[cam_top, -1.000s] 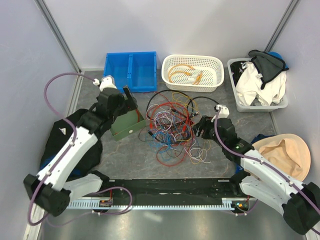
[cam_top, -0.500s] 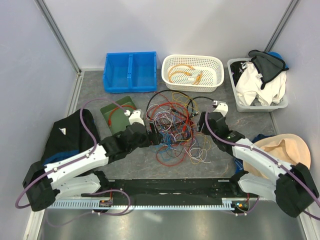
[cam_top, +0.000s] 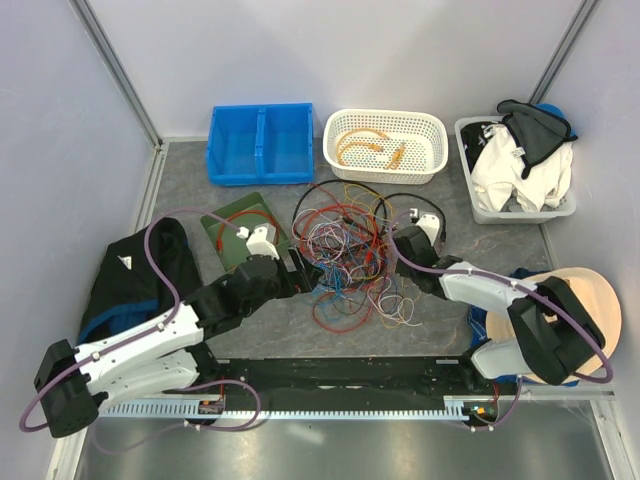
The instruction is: Untangle the cables
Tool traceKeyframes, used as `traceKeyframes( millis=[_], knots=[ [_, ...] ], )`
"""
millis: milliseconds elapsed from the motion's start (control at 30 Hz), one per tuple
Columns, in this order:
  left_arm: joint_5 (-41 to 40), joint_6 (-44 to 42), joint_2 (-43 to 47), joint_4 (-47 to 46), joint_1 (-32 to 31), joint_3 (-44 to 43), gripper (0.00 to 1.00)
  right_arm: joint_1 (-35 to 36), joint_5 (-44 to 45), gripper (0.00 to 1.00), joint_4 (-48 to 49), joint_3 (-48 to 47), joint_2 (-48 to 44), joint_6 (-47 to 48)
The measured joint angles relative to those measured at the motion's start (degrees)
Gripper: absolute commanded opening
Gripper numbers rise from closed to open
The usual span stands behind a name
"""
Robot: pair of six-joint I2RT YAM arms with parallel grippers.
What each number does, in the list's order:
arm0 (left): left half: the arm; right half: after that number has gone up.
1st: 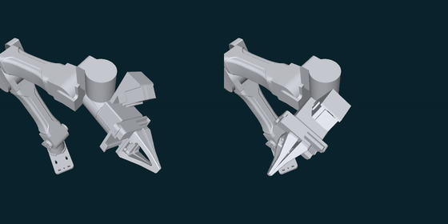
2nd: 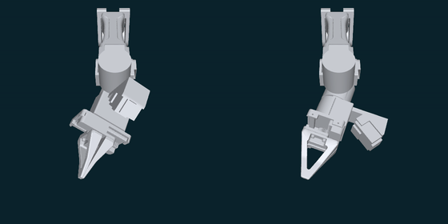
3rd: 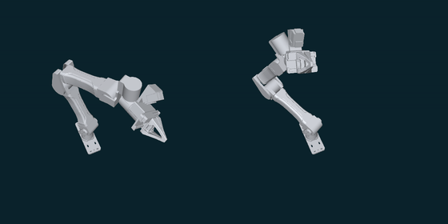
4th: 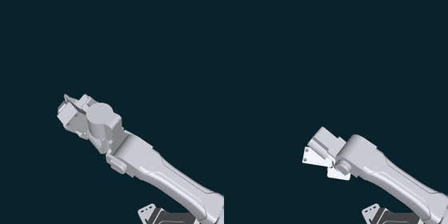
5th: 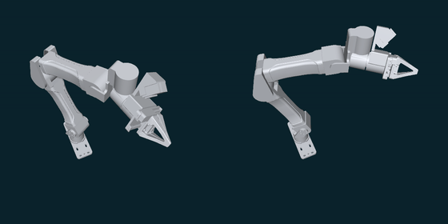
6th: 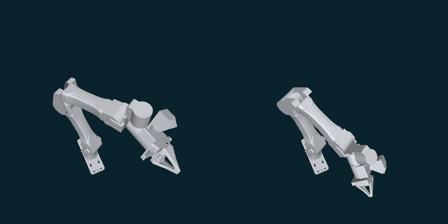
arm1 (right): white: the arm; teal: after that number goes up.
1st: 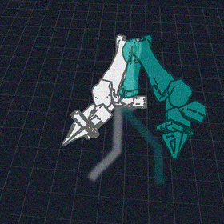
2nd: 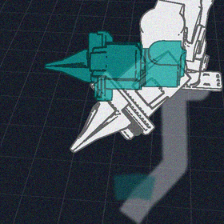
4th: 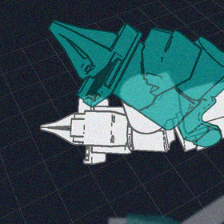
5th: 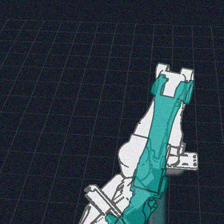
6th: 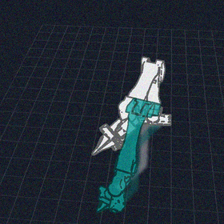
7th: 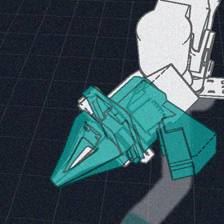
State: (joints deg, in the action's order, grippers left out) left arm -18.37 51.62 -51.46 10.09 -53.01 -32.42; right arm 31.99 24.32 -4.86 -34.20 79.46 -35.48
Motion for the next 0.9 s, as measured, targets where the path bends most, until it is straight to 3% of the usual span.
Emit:
traceKeyframes(
  millis=[167,333,533,600,667,700,800,900],
  knots=[
    [-0.7,0.0,3.4,0.0,0.0,1.0,0.97,1.9,1.2,0.00,-1.0,-0.3,-8.1,-0.3],
    [-2.7,-0.5,7.0,-1.4,0.0,1.0,0.97,10.5,3.2,0.00,-8.1,-8.9,-21.1,0.3],
    [-5.3,-6.0,11.1,-4.8,0.0,0.7,0.76,13.8,2.2,0.00,-13.4,-26.5,-25.4,1.7],
    [-5.5,-8.3,13.5,-7.9,0.0,0.7,0.75,13.9,1.2,0.00,-14.6,-30.7,-25.6,1.9],
    [-5.0,-10.8,16.2,-12.7,0.0,1.4,0.88,13.9,-0.1,0.00,-15.8,-33.0,-25.6,1.9],
    [-4.2,-12.3,17.4,-16.5,0.0,2.3,0.99,13.9,-0.8,0.00,-16.3,-33.7,-25.5,1.9],
    [1.3,-16.4,18.8,-27.2,0.0,4.9,1.00,13.9,-2.6,0.00,-17.3,-34.4,-25.4,1.8],
    [7.9,-18.8,14.4,-36.3,0.0,5.9,1.00,13.9,-4.4,0.00,-18.3,-34.4,-25.1,1.5]
  ],
)
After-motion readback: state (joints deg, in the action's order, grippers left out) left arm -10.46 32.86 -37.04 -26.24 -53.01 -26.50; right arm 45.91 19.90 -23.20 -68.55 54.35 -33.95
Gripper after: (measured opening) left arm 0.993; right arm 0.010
